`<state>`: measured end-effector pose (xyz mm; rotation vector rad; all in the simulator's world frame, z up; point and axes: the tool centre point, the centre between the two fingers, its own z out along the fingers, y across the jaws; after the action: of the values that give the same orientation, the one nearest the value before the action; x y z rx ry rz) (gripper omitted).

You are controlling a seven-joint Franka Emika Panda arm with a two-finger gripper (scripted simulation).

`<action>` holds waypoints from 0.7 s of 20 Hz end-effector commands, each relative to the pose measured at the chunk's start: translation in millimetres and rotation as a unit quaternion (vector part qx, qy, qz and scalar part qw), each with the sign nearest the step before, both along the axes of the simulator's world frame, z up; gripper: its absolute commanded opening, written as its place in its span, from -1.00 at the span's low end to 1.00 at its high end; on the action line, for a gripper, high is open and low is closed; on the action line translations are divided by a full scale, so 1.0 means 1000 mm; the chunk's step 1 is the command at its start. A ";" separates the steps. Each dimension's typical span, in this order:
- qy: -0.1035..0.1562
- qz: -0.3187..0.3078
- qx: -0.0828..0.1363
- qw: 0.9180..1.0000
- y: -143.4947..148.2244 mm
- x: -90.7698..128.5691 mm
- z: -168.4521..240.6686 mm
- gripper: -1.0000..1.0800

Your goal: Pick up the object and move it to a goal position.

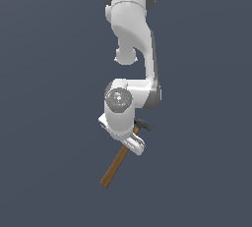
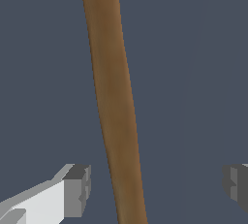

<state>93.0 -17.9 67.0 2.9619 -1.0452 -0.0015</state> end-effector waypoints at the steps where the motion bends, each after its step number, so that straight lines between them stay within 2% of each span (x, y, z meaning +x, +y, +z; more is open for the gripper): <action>1: 0.000 0.000 0.000 1.000 0.000 0.000 -0.001 0.92; 14: -0.001 -0.003 0.000 1.000 0.000 0.000 -0.051 0.92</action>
<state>93.1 -16.9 20.8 2.9619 -1.0512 0.0015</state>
